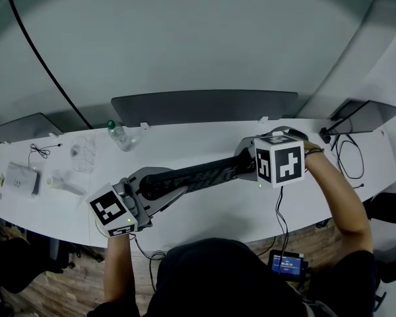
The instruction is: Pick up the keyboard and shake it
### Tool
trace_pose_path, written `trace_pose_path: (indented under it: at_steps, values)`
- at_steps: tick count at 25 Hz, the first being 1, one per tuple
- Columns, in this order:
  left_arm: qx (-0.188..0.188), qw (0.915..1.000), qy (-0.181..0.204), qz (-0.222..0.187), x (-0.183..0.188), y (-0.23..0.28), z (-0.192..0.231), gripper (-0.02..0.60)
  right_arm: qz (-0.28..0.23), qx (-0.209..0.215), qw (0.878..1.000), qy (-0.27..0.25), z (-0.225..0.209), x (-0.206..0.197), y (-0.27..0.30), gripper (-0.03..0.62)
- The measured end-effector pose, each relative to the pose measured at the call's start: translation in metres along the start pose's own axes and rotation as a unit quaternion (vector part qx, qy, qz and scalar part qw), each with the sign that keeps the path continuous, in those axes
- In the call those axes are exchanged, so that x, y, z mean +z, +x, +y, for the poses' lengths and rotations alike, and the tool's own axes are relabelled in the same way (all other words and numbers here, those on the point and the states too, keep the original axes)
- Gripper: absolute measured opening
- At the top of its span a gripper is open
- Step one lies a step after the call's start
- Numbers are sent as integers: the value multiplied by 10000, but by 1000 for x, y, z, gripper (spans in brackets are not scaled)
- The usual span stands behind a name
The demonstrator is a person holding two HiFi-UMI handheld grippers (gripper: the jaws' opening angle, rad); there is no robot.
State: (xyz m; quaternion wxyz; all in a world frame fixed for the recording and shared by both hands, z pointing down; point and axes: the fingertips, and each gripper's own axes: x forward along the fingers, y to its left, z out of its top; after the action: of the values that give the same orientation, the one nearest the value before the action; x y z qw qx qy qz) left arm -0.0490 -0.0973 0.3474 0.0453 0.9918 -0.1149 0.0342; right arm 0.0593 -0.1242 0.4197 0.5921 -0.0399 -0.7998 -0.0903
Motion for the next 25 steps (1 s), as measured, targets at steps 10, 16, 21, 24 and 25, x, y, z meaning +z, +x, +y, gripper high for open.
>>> trace_pose_path:
  at_steps: [10,16,21,24,25]
  values:
    - [7,9997,246,-7,-7,7,-7,97,-20,-150,9998,-98,3,-8,5,92]
    - [230,9992,300,-107,-8,7,1,145,-43,-336,9994,-106,-1,-10,1,91]
    - [575,9978,311,-147,-11,3,14,173,-90,-561,9984,-69,-6,-10,-4,86]
    - [708,9966,329,-258,-13,2,19,198,-81,-703,9974,-100,-8,-10,-5,86]
    - [777,9960,340,-294,-14,1,21,208,-65,-753,9971,-113,-9,-10,-5,86]
